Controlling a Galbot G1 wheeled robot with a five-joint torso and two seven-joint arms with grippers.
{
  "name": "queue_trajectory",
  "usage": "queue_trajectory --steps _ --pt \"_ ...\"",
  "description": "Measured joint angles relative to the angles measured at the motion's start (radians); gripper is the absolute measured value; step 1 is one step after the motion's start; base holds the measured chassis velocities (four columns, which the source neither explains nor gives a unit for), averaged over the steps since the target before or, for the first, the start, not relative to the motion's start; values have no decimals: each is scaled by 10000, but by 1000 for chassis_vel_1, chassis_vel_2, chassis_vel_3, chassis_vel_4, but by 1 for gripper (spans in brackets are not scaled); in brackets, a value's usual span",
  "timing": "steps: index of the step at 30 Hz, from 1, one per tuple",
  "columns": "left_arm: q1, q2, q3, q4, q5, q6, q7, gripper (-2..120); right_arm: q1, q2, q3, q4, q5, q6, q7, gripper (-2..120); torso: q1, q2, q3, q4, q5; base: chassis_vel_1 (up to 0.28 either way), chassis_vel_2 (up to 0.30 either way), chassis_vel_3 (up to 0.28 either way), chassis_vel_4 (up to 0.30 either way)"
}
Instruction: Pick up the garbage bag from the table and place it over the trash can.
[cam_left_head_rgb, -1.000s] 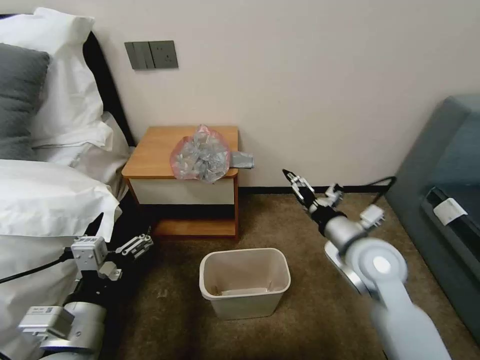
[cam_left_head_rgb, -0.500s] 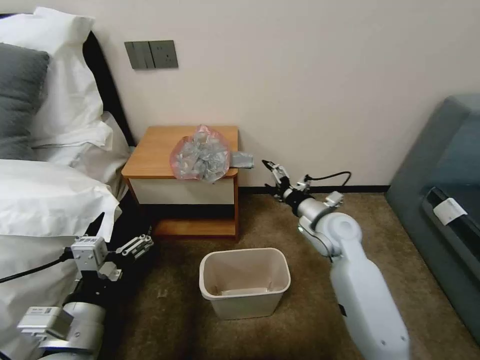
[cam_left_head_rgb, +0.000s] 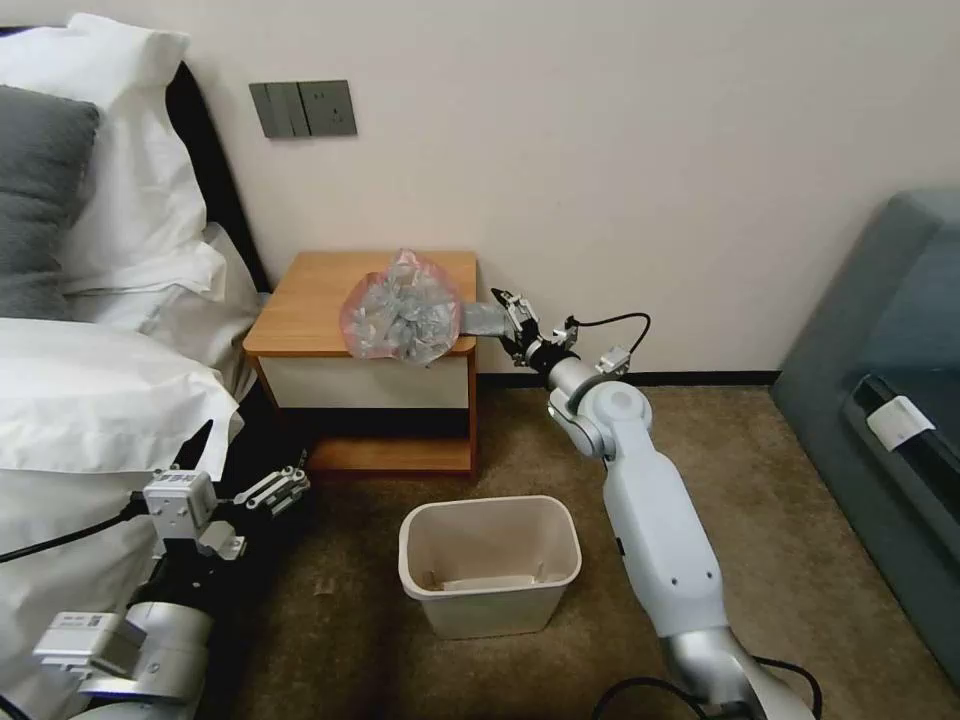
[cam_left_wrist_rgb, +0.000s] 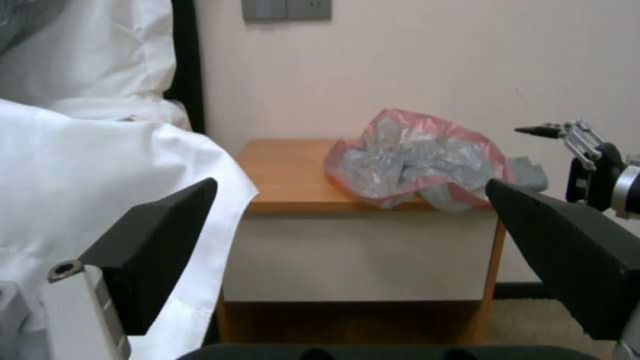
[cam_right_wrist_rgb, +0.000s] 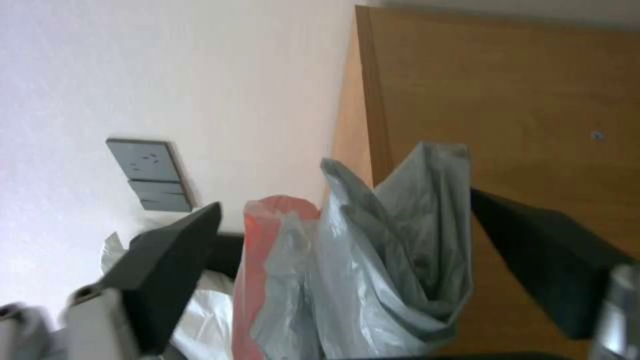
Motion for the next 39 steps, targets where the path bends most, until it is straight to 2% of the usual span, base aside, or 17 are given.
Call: queue_trajectory --steps 1,2,4,7,9,12,13,17,19,21,24,29,31,32,35,36,39 --pt "0 11 0 0 -7 -1 0 100 -57 10 -41 43 -7 4 6 88 0 0 0 0 0 0 0 0 0" --pt "0 11 0 0 -7 -1 0 100 -57 10 -41 43 -7 4 6 88 0 0 0 0 0 0 0 0 0" --pt "-7 44 0 0 -38 -1 0 100 -231 34 -154 179 -112 5 21 75 0 0 0 0 0 0 0 0 0" --pt "-16 64 0 0 -54 -2 -1 100 -270 41 -176 205 -156 14 26 71 0 0 0 0 1 0 0 0 0" --pt "-50 135 -1 0 -106 -2 0 100 -341 29 -209 287 -254 46 61 58 -1 0 0 -1 1 0 0 0 0" --pt "-69 165 -1 0 -124 0 0 100 -354 6 -236 330 -260 64 70 52 -1 0 -1 -1 0 0 0 0 0" --pt "-110 201 2 1 -144 1 0 100 -362 -35 -270 377 -279 109 89 41 0 0 0 0 0 0 0 0 0" --pt "-125 208 9 1 -148 2 0 100 -362 -47 -279 393 -285 141 114 38 0 1 0 0 1 0 0 0 0" --pt "-151 215 26 0 -155 2 0 100 -409 -76 -320 490 -310 217 243 21 -1 1 0 0 1 0 0 0 0" --pt "-152 219 27 1 -156 2 0 100 -454 -92 -333 568 -311 236 274 17 0 0 0 0 1 0 0 0 0" --pt "-171 251 19 1 -163 0 0 100 -659 -220 -439 985 -314 304 413 2 -1 0 0 0 1 0 0 0 0" --pt "-190 258 17 7 -161 -24 8 100 -1107 -449 -698 1909 -174 441 889 0 0 1 0 1 2 0 0 0 0" --pt "-207 253 21 32 -147 -52 19 100 -1609 -708 -939 2787 -27 568 1299 0 -1 1 -1 -1 1 0 0 0 0" --pt "-207 253 21 32 -147 -52 19 100 -1609 -708 -939 2787 -27 568 1299 0 -1 1 -1 -1 1 0 0 0 0" --pt "-230 224 38 41 -124 -80 45 100 -2449 -1088 -1223 4201 433 779 2121 0 0 1 -1 0 1 0 0 0 0" --pt "-230 224 38 41 -124 -80 45 100 -2449 -1088 -1223 4201 433 779 2121 0 0 1 -1 0 1 0 0 0 0" --pt "-230 199 51 42 -99 -102 69 100 -3121 -1304 -1314 5295 633 842 2453 0 0 2 -1 -2 1 0 0 0 0"
